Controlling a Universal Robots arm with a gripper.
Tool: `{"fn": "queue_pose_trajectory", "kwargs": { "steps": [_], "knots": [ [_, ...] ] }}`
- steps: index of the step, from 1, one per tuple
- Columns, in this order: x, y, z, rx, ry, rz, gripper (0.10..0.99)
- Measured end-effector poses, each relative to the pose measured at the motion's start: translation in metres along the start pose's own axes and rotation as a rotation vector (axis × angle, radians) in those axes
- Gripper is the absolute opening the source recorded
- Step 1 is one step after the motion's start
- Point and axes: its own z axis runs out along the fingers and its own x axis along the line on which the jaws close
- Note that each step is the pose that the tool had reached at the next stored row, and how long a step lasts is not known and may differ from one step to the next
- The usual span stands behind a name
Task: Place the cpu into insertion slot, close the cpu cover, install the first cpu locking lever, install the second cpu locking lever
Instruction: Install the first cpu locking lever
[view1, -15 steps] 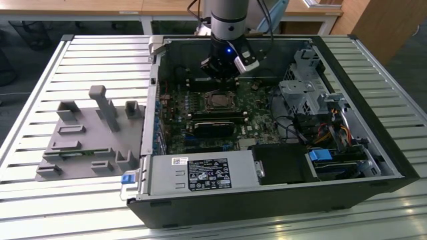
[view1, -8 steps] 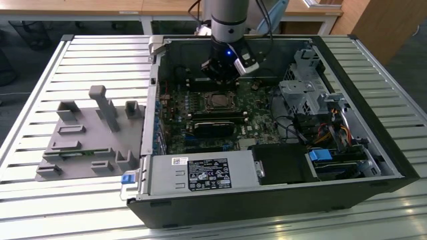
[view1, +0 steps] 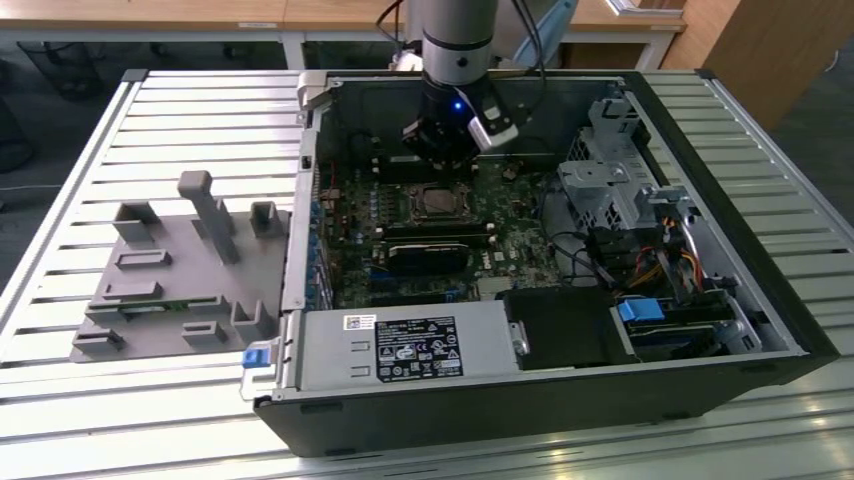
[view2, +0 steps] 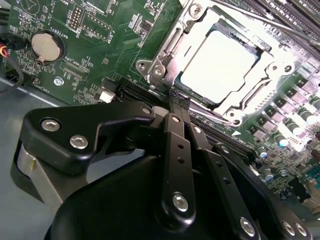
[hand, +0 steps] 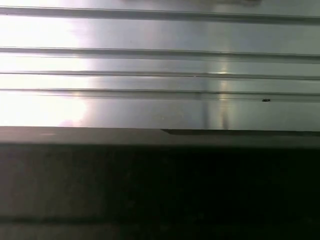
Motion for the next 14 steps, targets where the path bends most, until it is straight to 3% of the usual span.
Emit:
{"fn": "queue_pose_trajectory", "kwargs": {
  "steps": [3, 9, 14],
  "knots": [
    [0.0, 0.0001, 0.0002, 0.005, -0.0002, 0.0, 0.106],
    [0.0, 0.0009, 0.0039, 0.037, -0.0001, -0.001, 0.106],
    [0.0001, 0.0016, 0.0066, 0.054, 0.0001, -0.002, 0.106]
  ]
}}
